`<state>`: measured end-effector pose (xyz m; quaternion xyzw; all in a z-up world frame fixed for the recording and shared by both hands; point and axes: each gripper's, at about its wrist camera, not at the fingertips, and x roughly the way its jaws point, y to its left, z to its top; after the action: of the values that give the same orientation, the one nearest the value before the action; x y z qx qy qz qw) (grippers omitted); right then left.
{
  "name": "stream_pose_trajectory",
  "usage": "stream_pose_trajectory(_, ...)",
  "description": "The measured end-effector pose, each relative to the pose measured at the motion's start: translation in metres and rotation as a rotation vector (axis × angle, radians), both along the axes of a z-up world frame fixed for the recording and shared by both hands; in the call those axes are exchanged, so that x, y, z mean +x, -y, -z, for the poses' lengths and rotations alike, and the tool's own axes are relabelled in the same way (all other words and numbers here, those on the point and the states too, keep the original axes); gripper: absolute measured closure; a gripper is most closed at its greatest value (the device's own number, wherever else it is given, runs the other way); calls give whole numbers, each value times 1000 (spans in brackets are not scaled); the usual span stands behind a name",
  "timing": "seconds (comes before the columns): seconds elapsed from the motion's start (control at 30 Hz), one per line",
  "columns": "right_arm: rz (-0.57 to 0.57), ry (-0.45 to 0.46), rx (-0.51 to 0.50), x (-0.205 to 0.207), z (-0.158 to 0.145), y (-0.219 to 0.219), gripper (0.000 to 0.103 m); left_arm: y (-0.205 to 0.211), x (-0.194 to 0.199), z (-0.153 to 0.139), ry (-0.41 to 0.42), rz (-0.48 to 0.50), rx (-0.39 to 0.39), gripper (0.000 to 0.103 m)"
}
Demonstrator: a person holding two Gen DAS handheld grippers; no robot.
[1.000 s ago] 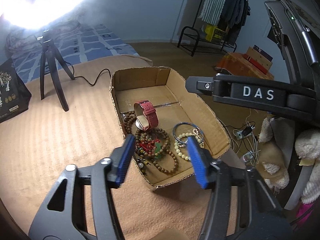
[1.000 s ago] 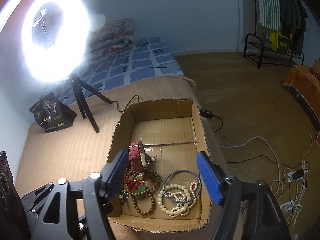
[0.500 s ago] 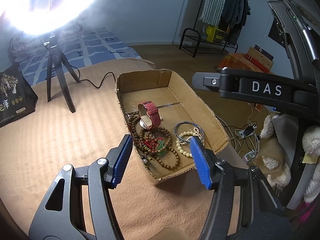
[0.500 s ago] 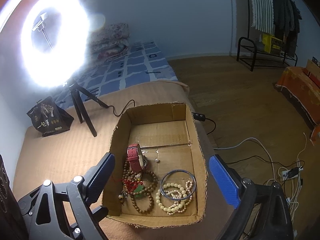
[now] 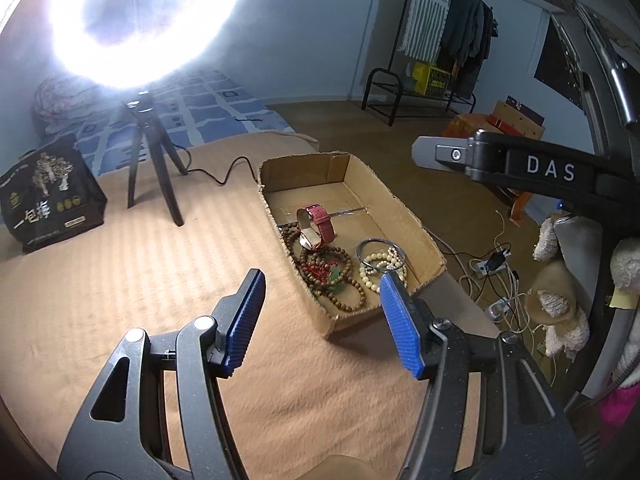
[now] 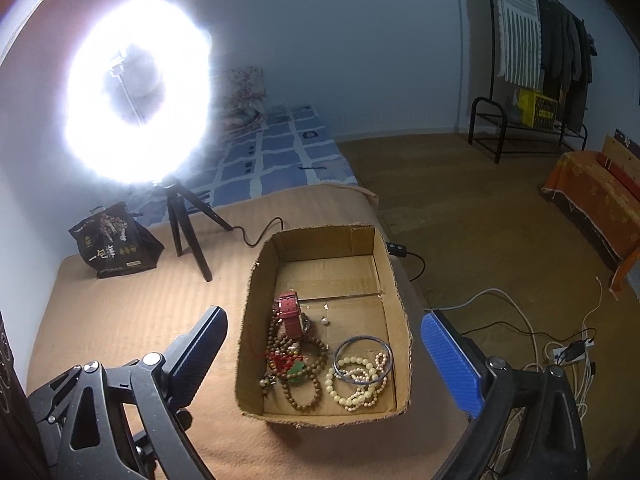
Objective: Organize jewelry
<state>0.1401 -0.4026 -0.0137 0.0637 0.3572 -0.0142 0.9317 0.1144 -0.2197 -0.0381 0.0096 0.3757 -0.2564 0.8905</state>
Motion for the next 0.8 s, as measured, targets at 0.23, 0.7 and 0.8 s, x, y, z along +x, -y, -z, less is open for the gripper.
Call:
stream_pose_trajectory(0.23, -2, 38, -39, -31, -14, -19, 3, -22, -30, -24, 53, -4, -3, 42)
stream_pose_trajectory(0.7, -27, 122, -80, -92, -29, -55, 0, -66, -88, -53, 132, -49, 14, 24)
stream_pose_trajectory(0.8, -26, 138, -97, -100, -30, -60, 0, -72, -100, -56, 161, -50, 16, 21)
